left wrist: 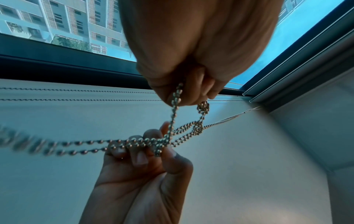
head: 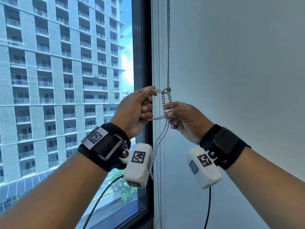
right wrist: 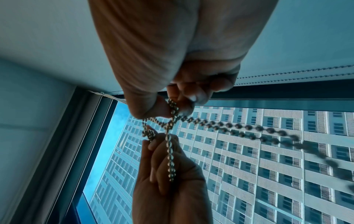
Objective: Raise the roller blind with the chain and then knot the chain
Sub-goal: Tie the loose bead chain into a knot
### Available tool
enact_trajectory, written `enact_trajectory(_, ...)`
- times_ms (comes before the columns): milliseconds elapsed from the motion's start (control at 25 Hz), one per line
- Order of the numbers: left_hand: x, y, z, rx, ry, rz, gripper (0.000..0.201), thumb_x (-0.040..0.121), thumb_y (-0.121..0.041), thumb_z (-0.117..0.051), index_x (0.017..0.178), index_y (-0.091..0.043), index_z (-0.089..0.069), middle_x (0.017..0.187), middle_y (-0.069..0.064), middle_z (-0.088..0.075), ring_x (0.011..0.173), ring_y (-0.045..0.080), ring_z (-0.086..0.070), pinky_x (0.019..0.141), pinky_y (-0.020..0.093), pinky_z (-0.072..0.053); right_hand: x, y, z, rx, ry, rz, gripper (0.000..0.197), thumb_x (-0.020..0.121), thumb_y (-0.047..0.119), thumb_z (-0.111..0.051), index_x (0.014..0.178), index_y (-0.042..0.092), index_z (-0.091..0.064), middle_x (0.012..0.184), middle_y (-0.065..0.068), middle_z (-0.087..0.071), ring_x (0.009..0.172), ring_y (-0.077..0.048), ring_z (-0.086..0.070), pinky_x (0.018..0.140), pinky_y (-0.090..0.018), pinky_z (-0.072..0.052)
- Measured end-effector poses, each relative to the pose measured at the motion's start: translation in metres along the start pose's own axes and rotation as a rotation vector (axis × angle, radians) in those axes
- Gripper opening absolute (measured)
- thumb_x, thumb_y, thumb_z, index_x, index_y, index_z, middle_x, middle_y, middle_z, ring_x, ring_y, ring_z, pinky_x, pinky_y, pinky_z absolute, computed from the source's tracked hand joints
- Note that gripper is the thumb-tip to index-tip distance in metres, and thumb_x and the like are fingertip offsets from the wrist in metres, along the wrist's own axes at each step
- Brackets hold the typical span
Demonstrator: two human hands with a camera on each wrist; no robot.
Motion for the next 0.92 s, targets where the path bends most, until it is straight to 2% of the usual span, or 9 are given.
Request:
enact_trajectory(120, -0.004, -0.001, 0.001, 0.043, 0.022, 0.013, 0.020, 0.099, -0.017, -0.055, 0.115, -0.009, -0.064, 0.071, -0.003, -0.046, 0.044, 0.003, -0.029, 0.032, 0.013, -0.023, -0.001, -0.003, 0.001, -0.052, 0.018, 0.039, 0.025, 0.076, 0.005, -0.057, 0.100, 0.010, -0.062, 0.071, -0.001, -0.049, 0.055, -0.010, -0.036, 0.058, -0.026, -0.029)
enact_trajectory(200, -0.007, 0.003, 0.006, 0.171, 0.036, 0.051, 0.023, 0.098, -0.018, -0.057, 0.117, -0.008, -0.065, 0.070, -0.003, -0.046, 0.044, 0.003, -0.027, 0.032, 0.013, -0.021, -0.001, -0.001, 0.004, -0.148, 0.009, 0.087, 0.023, 0.080, 0.005, -0.058, 0.102, 0.009, -0.064, 0.069, 0.002, -0.050, 0.057, -0.010, -0.037, 0.057, -0.023, -0.030)
enact_trajectory(320, -0.012, 0.009, 0.013, 0.404, 0.054, 0.125, 0.018, 0.094, -0.018, -0.063, 0.110, -0.009, -0.066, 0.071, -0.002, -0.046, 0.044, 0.005, -0.026, 0.033, 0.014, -0.021, -0.002, 0.004, 0.010, -0.324, -0.046, 0.153, 0.018, 0.089, 0.002, -0.056, 0.101, 0.008, -0.068, 0.069, 0.006, -0.052, 0.058, -0.007, -0.039, 0.059, -0.018, -0.035)
enact_trajectory(480, -0.032, 0.030, 0.012, 0.798, 0.242, 0.348, 0.025, 0.093, -0.021, -0.065, 0.107, 0.000, -0.062, 0.070, 0.002, -0.049, 0.041, 0.005, -0.029, 0.037, 0.014, -0.024, -0.004, 0.002, 0.018, -0.515, -0.134, 0.192, 0.016, 0.086, 0.007, -0.055, 0.089, 0.010, -0.071, 0.070, 0.004, -0.057, 0.064, -0.010, -0.045, 0.068, -0.026, -0.037)
enact_trajectory(560, -0.039, 0.041, 0.017, 0.873, 0.284, 0.403, 0.028, 0.095, -0.019, -0.063, 0.109, 0.005, -0.060, 0.069, 0.005, -0.049, 0.040, 0.005, -0.031, 0.038, 0.016, -0.025, -0.005, -0.007, 0.022, -0.501, -0.156, 0.170, 0.018, 0.089, 0.006, -0.053, 0.087, 0.013, -0.070, 0.060, 0.017, -0.054, 0.057, -0.004, -0.044, 0.065, -0.023, -0.035)
enact_trajectory(680, -0.040, 0.053, 0.030, 0.867, 0.246, 0.413, 0.028, 0.095, -0.014, -0.063, 0.118, 0.003, -0.060, 0.068, 0.005, -0.050, 0.042, 0.006, -0.033, 0.040, 0.016, -0.026, -0.006, -0.019, 0.024, -0.435, -0.164, 0.134, 0.021, 0.092, 0.005, -0.051, 0.094, 0.013, -0.070, 0.053, 0.019, -0.049, 0.055, -0.006, -0.038, 0.062, -0.022, -0.034)
enact_trajectory(800, -0.049, 0.068, 0.037, 0.880, 0.294, 0.494, 0.033, 0.093, -0.011, -0.065, 0.122, 0.002, -0.057, 0.072, 0.007, -0.063, 0.042, 0.009, -0.046, 0.039, 0.017, -0.028, -0.007, -0.018, 0.020, -0.422, -0.160, 0.125, 0.021, 0.091, 0.005, -0.051, 0.091, 0.013, -0.070, 0.051, 0.021, -0.053, 0.056, -0.009, -0.037, 0.059, -0.023, -0.035)
enact_trajectory(920, -0.068, 0.080, 0.040, 1.005, 0.432, 0.650, 0.031, 0.095, -0.016, -0.062, 0.123, -0.003, -0.056, 0.095, 0.010, -0.078, 0.056, 0.016, -0.068, 0.040, 0.019, -0.032, -0.006, -0.019, 0.020, -0.352, -0.181, 0.105, 0.021, 0.089, 0.006, -0.053, 0.085, 0.015, -0.072, 0.055, 0.016, -0.052, 0.058, -0.011, -0.037, 0.060, -0.023, -0.034)
Point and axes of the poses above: each hand's wrist, its own x-axis towards the middle knuckle, its own z-axis out of the back of the hand, y = z × x, the point moved 10 cm from there along x, towards the middle knuckle
